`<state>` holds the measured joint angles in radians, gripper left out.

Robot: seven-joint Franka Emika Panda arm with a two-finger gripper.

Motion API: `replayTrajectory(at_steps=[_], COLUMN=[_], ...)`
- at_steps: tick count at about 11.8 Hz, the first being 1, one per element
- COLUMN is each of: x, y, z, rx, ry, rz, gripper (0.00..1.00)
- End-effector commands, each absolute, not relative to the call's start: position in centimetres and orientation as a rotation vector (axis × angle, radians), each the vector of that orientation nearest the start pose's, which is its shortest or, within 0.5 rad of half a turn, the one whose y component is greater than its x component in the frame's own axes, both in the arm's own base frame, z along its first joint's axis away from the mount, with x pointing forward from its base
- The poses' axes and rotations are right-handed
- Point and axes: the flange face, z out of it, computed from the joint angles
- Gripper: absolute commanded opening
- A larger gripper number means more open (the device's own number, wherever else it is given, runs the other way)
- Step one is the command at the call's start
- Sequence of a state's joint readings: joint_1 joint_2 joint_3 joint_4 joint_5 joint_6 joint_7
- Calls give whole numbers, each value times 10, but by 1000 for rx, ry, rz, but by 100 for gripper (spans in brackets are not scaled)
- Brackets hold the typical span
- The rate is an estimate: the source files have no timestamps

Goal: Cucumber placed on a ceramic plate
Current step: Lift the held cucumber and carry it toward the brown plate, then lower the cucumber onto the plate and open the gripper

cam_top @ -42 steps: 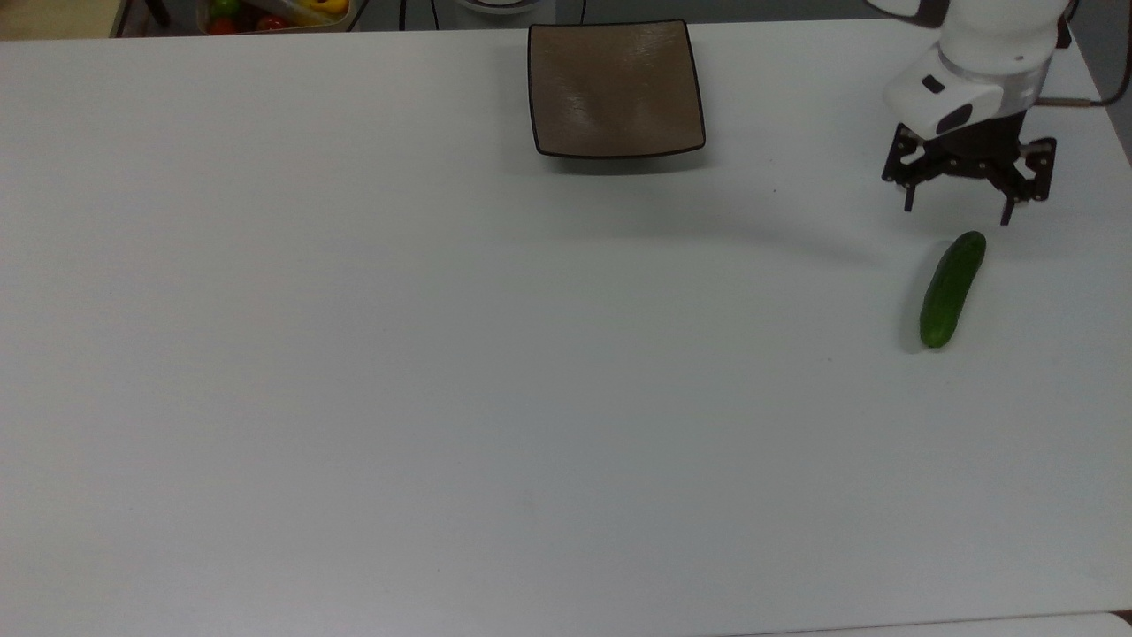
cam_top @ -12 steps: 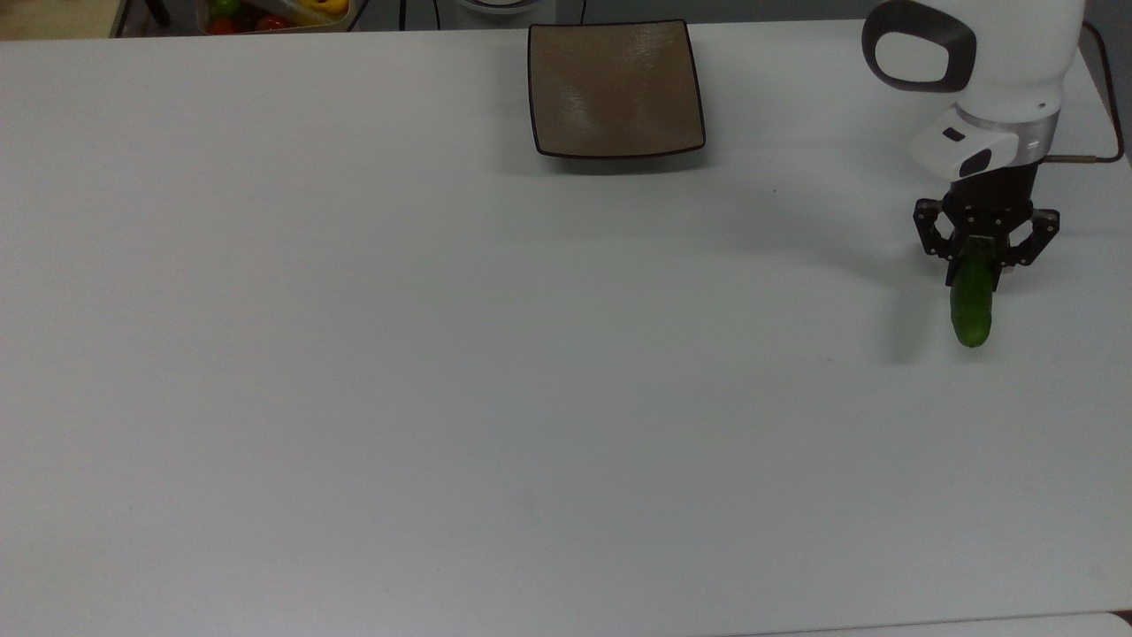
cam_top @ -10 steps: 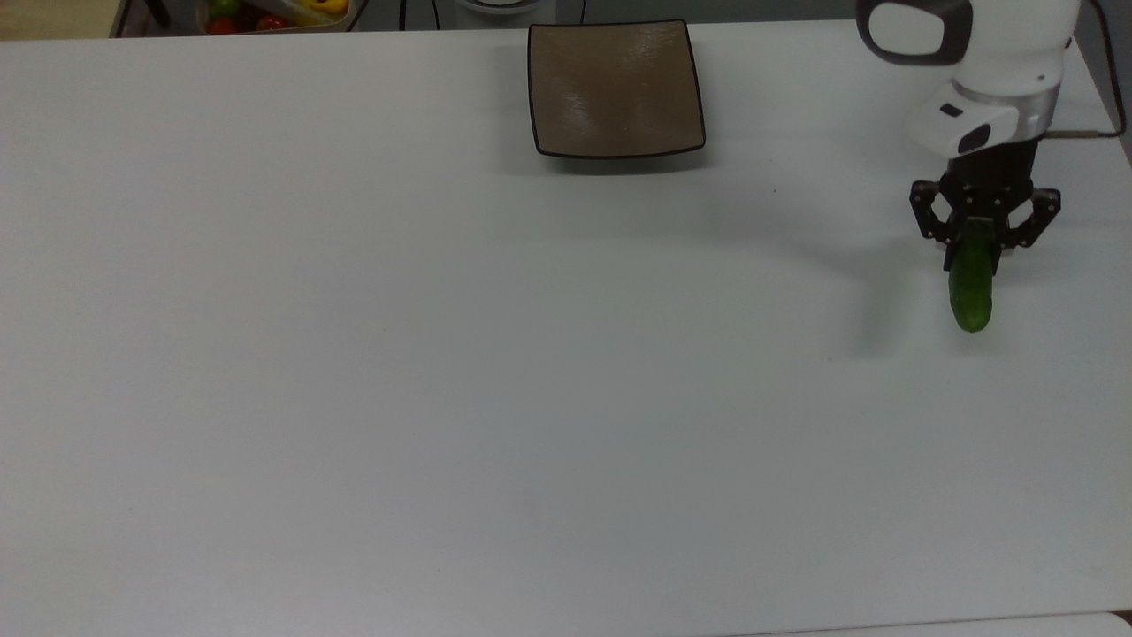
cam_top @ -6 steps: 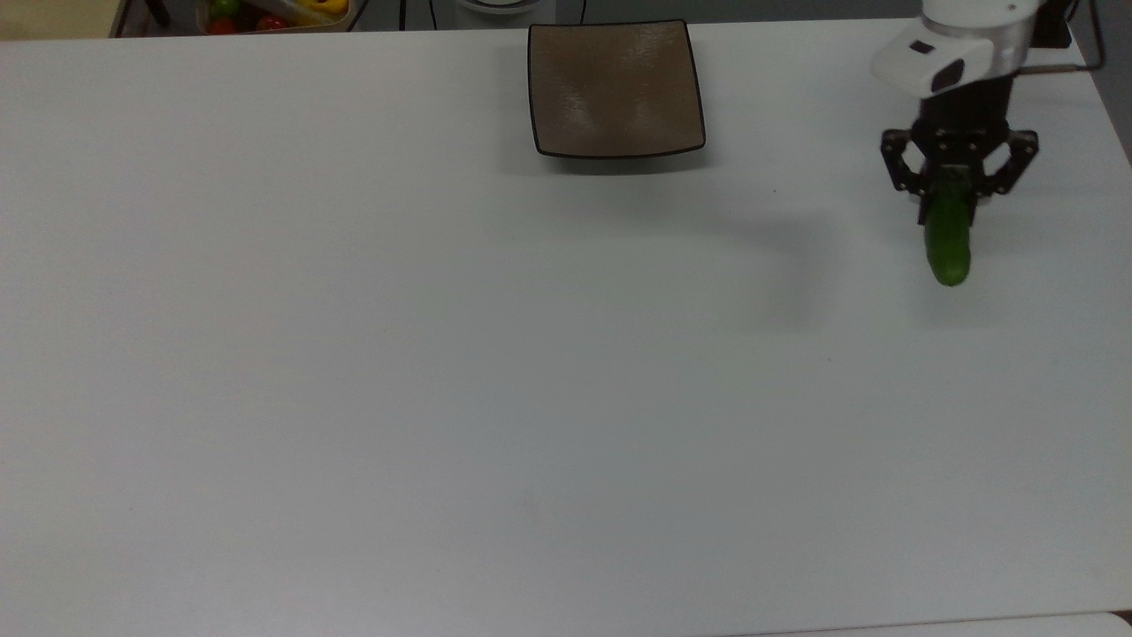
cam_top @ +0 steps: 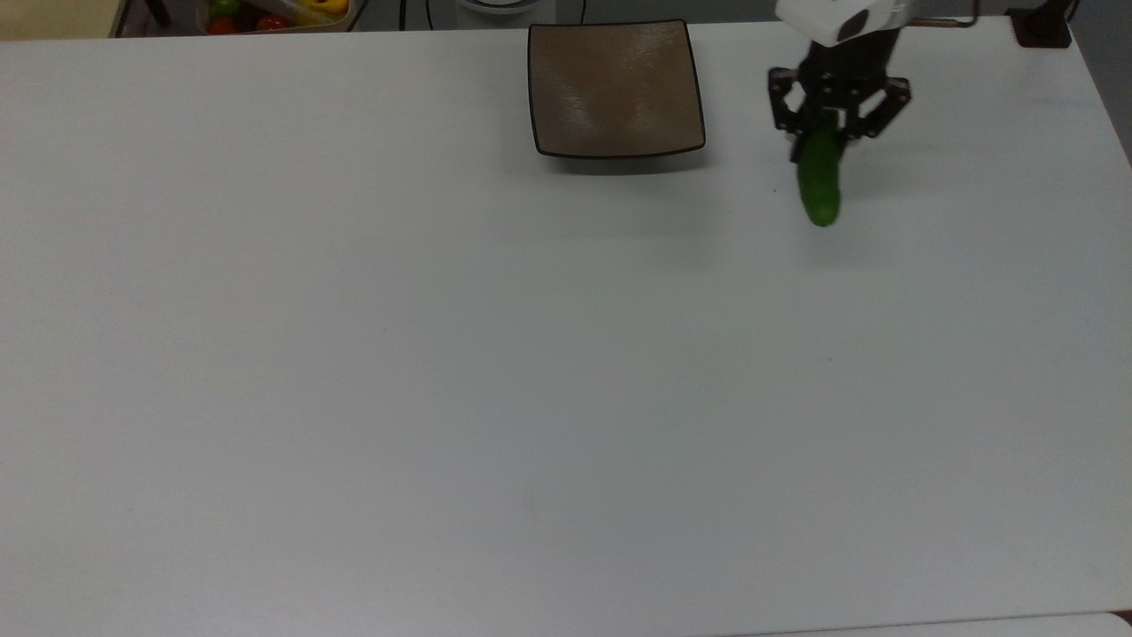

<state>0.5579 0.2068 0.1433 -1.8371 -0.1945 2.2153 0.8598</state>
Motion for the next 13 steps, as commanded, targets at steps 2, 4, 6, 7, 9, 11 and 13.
replayTrajectory(at_steps=[2, 4, 6, 7, 9, 11, 13], x=[458, 447, 441, 437, 437, 438, 439], y=[331, 313, 298, 296, 296, 297, 298], z=[438, 415, 391, 381, 377, 380, 386], rx=[-3194, -3247, -3263, -3270, -3273, -3273, -3272], ry=[-178, -274, -267, -271, -249, -244, -240], rz=[116, 342, 431, 473, 470, 460, 450], gripper=[0, 0, 1, 5, 60, 96, 97])
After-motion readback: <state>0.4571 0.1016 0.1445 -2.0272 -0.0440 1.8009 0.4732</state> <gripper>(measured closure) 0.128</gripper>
